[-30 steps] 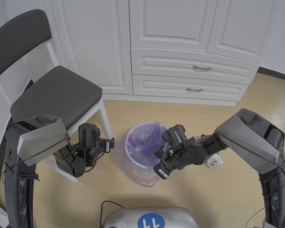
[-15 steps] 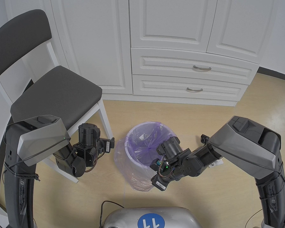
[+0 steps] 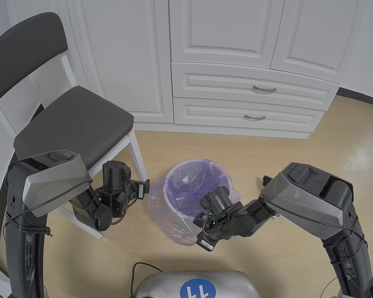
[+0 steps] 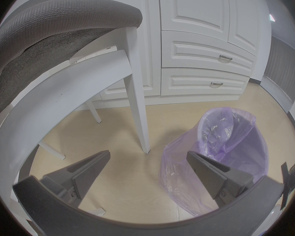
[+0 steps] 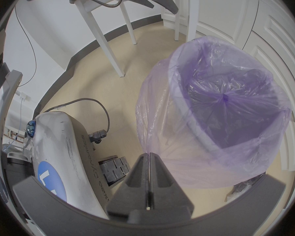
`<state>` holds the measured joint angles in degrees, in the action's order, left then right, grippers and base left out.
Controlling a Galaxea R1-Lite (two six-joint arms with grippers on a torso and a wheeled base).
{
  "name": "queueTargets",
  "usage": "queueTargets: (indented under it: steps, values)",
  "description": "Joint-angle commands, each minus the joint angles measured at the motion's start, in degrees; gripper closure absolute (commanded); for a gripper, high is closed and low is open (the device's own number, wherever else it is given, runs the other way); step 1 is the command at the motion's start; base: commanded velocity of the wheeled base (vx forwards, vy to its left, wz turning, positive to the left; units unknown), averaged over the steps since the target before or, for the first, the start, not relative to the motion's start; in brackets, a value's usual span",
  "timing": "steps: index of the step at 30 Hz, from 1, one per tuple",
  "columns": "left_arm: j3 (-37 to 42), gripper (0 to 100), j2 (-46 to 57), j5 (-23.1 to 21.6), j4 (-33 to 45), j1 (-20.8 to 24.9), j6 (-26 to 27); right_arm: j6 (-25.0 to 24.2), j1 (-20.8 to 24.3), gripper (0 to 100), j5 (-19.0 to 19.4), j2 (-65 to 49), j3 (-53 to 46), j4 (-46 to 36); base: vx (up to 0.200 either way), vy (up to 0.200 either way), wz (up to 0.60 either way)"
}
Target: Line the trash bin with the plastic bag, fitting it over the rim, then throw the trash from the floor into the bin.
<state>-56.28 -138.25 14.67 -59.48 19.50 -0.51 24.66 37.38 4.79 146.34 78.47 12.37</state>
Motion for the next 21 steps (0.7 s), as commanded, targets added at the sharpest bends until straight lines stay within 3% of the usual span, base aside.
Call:
queueTargets:
  steps: [1, 12, 15, 21]
  values:
    - [0.0, 0, -0.1, 0.0, 0.0, 0.0, 0.0, 0.0, -0.1, 100, -1.9, 1.0, 1.0, 0.0, 0.000, 0.000, 0.00]
    - [0.0, 0, -0.1, 0.0, 0.0, -0.2, 0.0, 1.4, -1.7, 100, -5.1, -0.3, 0.1, 1.9, 0.000, 0.000, 0.00]
    - [0.0, 0, -0.2, 0.0, 0.0, -0.2, 0.0, 2.9, -2.9, 100, -7.7, -0.9, -2.2, 2.2, 0.000, 0.000, 0.00]
    - [-0.2, 0, -0.3, 0.0, 0.0, -0.6, 0.0, 3.4, -5.8, 100, -7.8, -2.5, -7.1, 6.5, 0.000, 0.000, 0.00]
